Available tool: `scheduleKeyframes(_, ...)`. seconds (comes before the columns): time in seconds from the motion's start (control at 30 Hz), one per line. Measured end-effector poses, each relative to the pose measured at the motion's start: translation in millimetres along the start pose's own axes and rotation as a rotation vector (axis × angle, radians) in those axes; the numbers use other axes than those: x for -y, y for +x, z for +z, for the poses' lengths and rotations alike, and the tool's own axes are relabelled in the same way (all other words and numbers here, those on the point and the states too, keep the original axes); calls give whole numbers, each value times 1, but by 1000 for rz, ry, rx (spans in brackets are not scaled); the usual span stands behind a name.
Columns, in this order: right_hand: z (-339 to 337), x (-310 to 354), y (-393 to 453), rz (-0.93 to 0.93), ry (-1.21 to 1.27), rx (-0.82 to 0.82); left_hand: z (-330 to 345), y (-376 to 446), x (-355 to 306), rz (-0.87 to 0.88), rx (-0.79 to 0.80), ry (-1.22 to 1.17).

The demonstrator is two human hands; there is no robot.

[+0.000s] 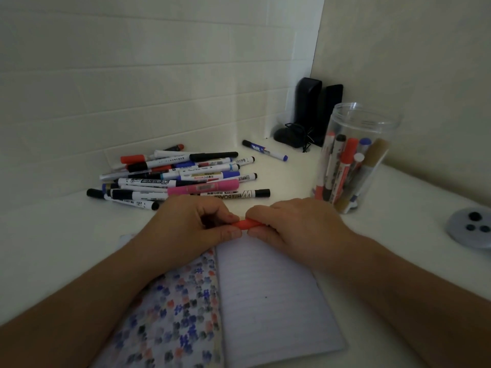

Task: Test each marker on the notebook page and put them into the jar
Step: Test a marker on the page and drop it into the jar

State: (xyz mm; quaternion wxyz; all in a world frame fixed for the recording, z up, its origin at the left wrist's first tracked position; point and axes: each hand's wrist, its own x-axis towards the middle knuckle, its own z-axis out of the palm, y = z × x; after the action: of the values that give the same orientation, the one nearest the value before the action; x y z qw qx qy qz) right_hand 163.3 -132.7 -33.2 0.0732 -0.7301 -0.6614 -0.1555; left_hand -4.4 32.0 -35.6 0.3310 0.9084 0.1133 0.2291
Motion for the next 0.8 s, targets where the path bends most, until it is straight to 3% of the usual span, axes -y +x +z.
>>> scheduleKeyframes(0.17,-26,-8,-2,316,286,292,1,-1,2,-3,-47,55)
scheduleKeyframes(0.23,-30,-23,-9,426,519,220,0,-2,3,30,-30,105)
scheduleKeyframes(0.37,-35,-51,-17,613,1467,39,2,-2,0,108,63,216)
scheduleKeyframes(0.43,-31,-58,-17,607,1706,-1,2,-1,-2,120,70,218)
scheduleKeyframes(0.53,-14,-55,-16,542,1697,-4,2,-1,-3,116,97,230)
scheduleKeyframes(0.67,-2,-51,-9,522,1587,-150,3,1,-1,117,125,287)
scheduleKeyframes(0.8,-2,-54,-6,532,1530,-138,4,1,-1,98,145,303)
